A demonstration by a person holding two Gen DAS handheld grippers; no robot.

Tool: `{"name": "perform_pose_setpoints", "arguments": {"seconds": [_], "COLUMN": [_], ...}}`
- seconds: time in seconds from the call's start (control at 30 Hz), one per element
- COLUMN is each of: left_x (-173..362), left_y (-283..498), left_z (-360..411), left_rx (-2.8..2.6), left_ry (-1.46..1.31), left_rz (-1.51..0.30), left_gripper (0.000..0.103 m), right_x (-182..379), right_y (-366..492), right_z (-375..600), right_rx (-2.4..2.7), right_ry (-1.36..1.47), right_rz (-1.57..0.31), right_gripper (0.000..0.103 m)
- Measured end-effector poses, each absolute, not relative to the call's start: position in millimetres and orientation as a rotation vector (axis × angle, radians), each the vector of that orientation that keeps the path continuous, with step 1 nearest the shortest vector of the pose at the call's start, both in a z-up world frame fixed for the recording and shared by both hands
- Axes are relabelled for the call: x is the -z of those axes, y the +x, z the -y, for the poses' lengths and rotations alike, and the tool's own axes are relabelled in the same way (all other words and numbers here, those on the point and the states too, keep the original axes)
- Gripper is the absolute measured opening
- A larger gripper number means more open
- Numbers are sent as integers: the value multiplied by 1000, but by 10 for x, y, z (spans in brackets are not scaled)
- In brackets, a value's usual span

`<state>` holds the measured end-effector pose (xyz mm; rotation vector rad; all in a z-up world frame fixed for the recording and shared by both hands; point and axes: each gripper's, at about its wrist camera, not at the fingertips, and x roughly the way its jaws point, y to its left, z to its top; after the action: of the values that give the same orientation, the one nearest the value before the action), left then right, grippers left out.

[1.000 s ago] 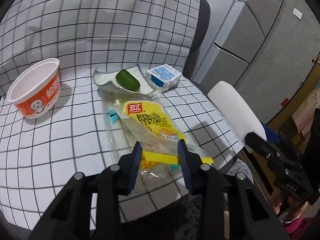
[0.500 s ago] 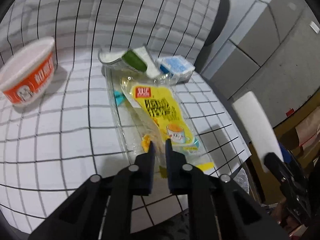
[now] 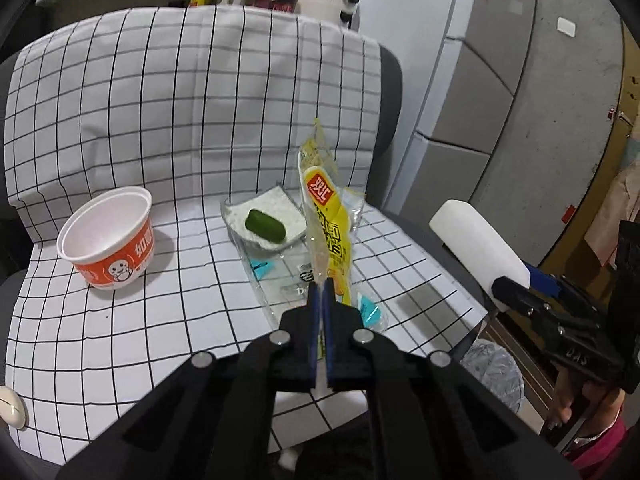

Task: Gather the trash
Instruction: 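Grasp the yellow snack wrapper with the left gripper while the right holds the sponge, then carry sponge and wrapper over the trash bin and open both grippers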

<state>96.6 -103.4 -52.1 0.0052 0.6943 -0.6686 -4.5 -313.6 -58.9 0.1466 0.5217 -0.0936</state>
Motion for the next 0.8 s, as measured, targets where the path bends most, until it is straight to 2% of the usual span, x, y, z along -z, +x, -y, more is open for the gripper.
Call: {"name": "perform_pose_setpoints", "arguments": {"seconds": [0.27,0.8], "left_x": [498,960], "left_y": [665,-72], "left_z": [1325,3079], "left_rx": [824,1212], "left_ry": [23,221], "left_rz": [-625,-688], "left_gripper": [0,0], "right_x": [615,1071], "right_y": [-479,-1767], "right_z": [3429,4568], "right_rx": [262,661], "right_ry": [158,316], "right_rz": [-505,-559], "right_gripper": [66,66]}}
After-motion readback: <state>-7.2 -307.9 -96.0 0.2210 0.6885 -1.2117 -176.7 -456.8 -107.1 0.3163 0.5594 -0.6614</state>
